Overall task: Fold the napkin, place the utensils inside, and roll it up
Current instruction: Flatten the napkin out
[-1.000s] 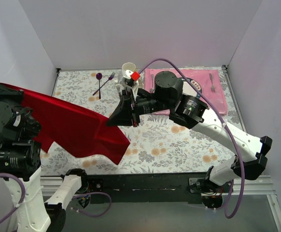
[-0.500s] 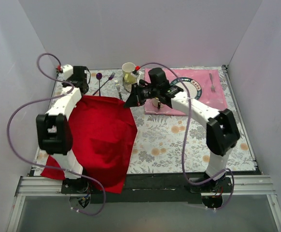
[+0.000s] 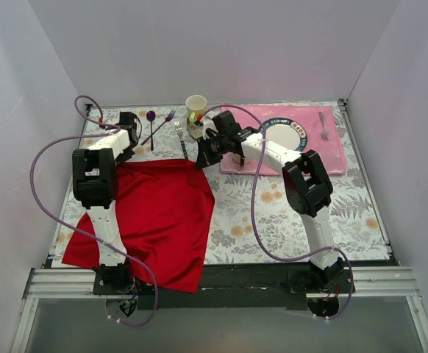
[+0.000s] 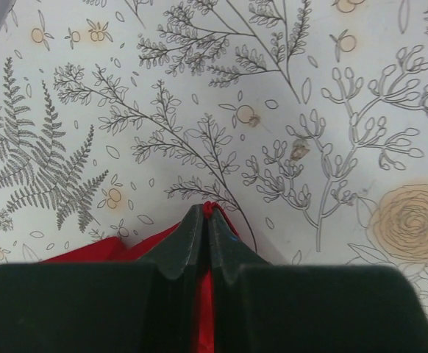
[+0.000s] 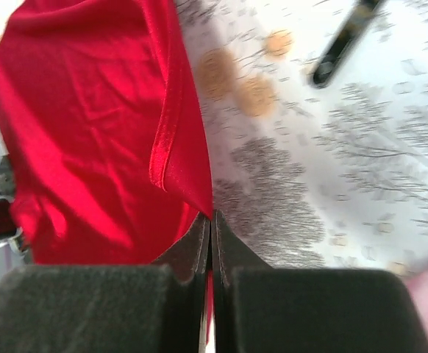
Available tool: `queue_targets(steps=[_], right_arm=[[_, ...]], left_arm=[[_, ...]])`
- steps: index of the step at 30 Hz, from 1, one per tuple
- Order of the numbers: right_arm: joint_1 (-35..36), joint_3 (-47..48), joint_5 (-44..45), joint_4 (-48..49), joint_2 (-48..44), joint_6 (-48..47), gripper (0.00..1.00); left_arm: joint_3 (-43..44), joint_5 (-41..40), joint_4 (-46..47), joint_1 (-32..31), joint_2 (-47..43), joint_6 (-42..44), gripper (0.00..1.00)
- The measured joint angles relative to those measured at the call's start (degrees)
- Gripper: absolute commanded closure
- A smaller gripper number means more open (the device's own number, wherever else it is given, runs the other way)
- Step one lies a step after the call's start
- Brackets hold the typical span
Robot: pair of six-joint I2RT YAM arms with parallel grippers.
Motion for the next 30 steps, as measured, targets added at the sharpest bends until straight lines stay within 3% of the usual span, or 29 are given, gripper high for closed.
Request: queue_targets(steps=[3,5,6,7,9,10,11,15,19,24,30], right_arm=[[-0.8,2.9,2.4,-2.3,0.9,-2.1,0.98],[-1.4,4.7,3.5,-3.1,1.7,-3.3,0.89],[-1.7,5.7,4.1,-3.5,2.2,-3.8,0.84],[-1.9,6.8,4.5,-4.0,2.9,-4.2,0.72],[-2.6,12.5,6.6,-7.7,6.1,-5.7,0.55],[-3.0,15.9,8.2,-9.4,7.9,-6.4,0.41],[-3.4,18.8,9.8,-11.1,9.5,-6.9,0.34],[-4.1,25.9,19.9,-18.3,12.0,-9.4,0.19],[-3.2,18.3,27.4,-19.5,5.2,-9.4,0.19],[1.1,3.3,24.6,-16.4,-6.9,-7.5,0.19],[9.1,-1.2,25.2,-13.1,-8.5,-7.6,0.29]], left_arm=[[0.6,1.7,0.6,0.0,0.0,0.0,0.99],[1.1,2.7,1.2,0.0,0.0,0.0,0.87],[1.3,3.0,1.3,0.0,0.0,0.0,0.78],[1.6,3.3,1.4,0.0,0.0,0.0,0.65],[2.4,2.9,1.4,0.1,0.0,0.4,0.24],[3.1,2.5,1.2,0.3,0.0,0.4,0.14],[4.1,1.9,0.4,0.6,0.0,0.1,0.02],[11.0,0.0,-3.5,1.5,-0.2,-1.5,0.02],[11.2,1.6,-5.3,1.9,-4.9,-2.6,0.02],[-1.2,9.6,-5.4,1.8,-18.0,-4.2,0.14],[-20.2,31.4,3.2,-1.5,-33.4,-7.9,0.18]])
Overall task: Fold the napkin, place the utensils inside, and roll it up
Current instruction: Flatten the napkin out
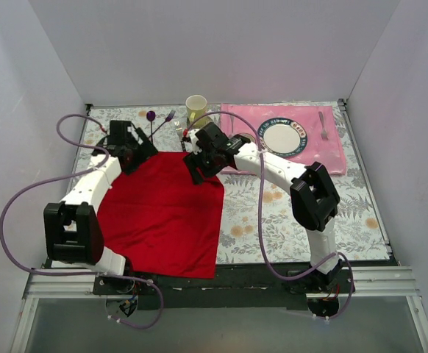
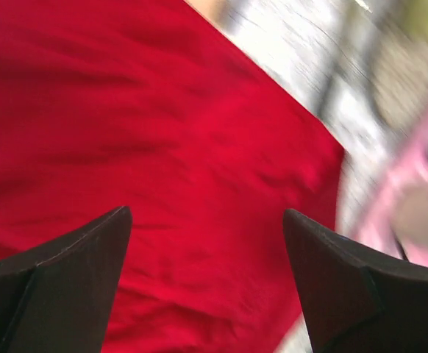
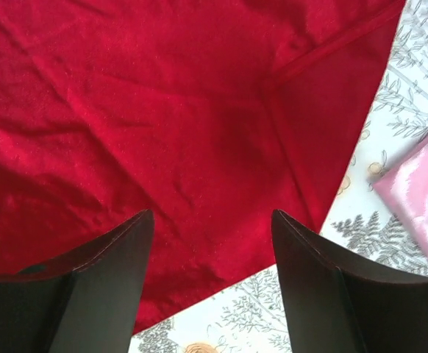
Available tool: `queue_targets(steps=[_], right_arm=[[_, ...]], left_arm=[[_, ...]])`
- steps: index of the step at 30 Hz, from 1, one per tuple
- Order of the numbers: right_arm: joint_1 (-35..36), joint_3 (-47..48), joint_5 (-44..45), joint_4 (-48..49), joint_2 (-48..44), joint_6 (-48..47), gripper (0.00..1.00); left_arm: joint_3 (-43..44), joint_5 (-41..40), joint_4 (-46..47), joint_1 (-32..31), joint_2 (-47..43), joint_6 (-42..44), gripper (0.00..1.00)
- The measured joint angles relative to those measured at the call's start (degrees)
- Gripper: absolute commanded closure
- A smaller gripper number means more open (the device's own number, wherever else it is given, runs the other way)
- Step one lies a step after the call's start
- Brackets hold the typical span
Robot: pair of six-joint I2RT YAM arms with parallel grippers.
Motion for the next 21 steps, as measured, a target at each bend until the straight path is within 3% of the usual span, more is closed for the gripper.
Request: queue_targets(steps=[3,8,13,21], right_arm=[[0.6,-2.9,0.2,1.5,-0.9,0.2,0.33],[-2.3,-17.3,-0.4,4.4,-9.1,3.0,0.41],[-5.3,-26.8,-2.2,8.4,-20.9,5.9,0.43],[-7.6,-34.7,-5.7,15.8,-31.1,8.2,0.43]], left_arm=[[-5.2,8.8,5.8,-7.5,-3.3,-2.9,0.24],[-8.9,17.9,14.0,-16.3,-0.5,-8.2,0.33],[-9.0,18.6,17.9,-17.6,6.7,-10.3,0.33],[-7.1,18.5,20.7,-18.2,15.0,-11.6,0.48]])
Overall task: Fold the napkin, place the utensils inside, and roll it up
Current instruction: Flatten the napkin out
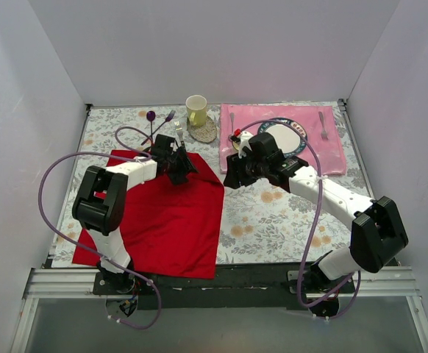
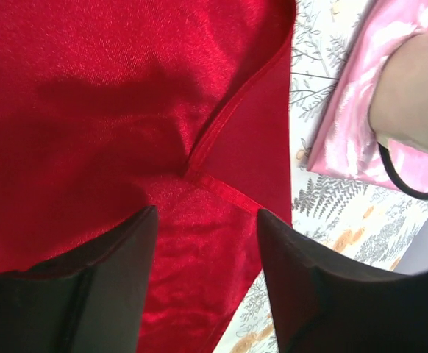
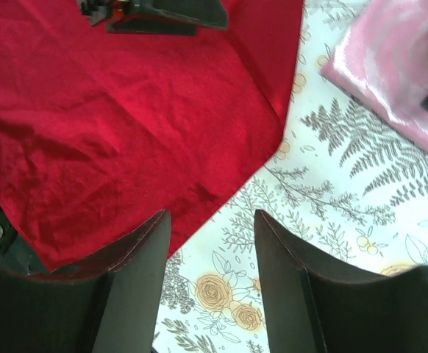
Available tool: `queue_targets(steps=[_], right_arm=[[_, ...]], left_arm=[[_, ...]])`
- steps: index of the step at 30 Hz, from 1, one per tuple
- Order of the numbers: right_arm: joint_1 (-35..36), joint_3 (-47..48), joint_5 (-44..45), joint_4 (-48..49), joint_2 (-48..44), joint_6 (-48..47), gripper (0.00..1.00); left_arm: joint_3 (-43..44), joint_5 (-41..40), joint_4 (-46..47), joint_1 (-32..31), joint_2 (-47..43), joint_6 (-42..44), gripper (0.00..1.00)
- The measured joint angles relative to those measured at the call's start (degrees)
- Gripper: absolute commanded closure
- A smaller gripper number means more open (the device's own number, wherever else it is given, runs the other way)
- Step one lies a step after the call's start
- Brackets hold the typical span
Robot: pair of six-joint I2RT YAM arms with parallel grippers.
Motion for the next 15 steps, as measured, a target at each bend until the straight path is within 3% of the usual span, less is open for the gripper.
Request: queue_targets(steps=[8,15], right_arm=[[-2.9,-3.6,-1.9,1.3,-0.1,0.8,0.43],[-2.9,-4.2,-2.6,1.7,-0.1,0.8,0.43]], left_arm=[[0.1,-0.3,1.7,-1.2,2.0,-0.5,0.61],[0.6,-1.6,2.9,-1.4,3.4,-0.5,0.62]])
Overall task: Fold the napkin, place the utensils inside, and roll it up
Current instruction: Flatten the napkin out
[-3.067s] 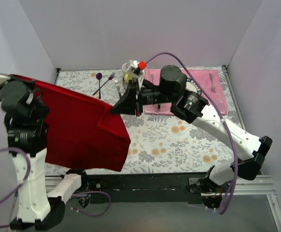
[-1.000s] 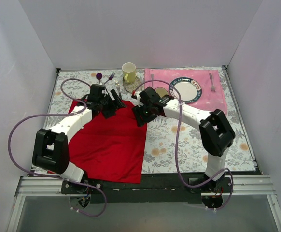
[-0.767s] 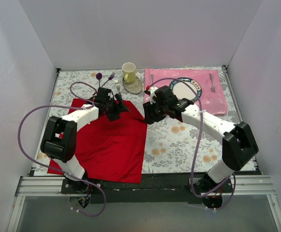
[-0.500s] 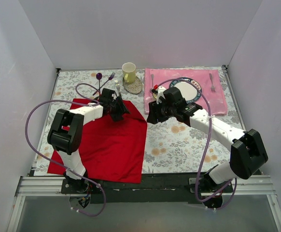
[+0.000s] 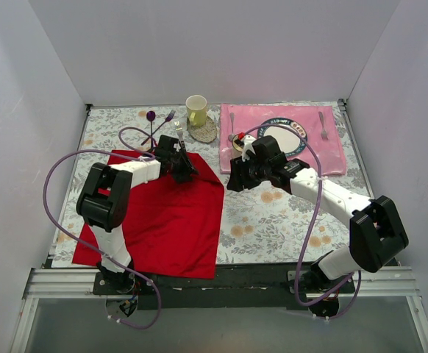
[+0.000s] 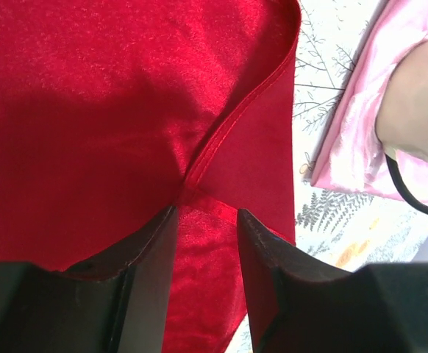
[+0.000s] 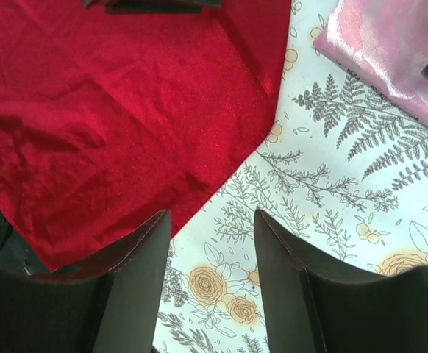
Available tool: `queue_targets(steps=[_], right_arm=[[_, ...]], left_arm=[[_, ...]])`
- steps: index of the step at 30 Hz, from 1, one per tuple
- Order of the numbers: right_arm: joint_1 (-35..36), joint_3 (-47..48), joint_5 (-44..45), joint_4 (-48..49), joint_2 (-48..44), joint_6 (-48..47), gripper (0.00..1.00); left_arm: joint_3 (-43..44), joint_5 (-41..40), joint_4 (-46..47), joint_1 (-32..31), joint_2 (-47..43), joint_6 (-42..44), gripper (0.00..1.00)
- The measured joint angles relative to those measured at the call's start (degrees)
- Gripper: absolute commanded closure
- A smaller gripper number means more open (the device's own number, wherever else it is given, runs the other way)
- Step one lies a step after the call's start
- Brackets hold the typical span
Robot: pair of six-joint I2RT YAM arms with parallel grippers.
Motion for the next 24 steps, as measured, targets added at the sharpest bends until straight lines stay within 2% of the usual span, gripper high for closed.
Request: queue_targets(steps=[4,7,9,16,18,19,24], right_arm=[[-0.1,-0.7,-0.2,0.2,0.0,0.0,0.43],[-0.1,-0.8,-0.4,0.3,0.0,0.0,0.43],[-0.1,-1.0,-0.5,0.4,0.0,0.0,0.43],[-0.1,-1.6,-0.9,1.0,0.0,0.0,0.43],[-0.1,-1.6,-1.0,1.0,0.0,0.0,0.43],[-0.1,-1.6,-1.0,1.1,0.0,0.0,0.43],[-0.1,-1.6,-1.5,1.2,0.1,0.0,0.44]], left_arm=[[0.2,-0.9,0.3,0.0,0.3,0.0,0.62],[0.3,-1.4,0.3,-0.1,0.4,0.0,0.7],[0.7,-1.8,0.3,-0.2,0.7,-0.1,0.71],[1.3,-4.6,1.0,-1.0,1.7,-0.4,0.86],[1.5,-5.9,0.9,-1.3,1.8,-0.3,0.92],[1.7,-6.4,0.7,-1.4,1.9,-0.2,0.99],[4.5,-9.2,-1.2,-1.6,3.1,1.0,1.0]])
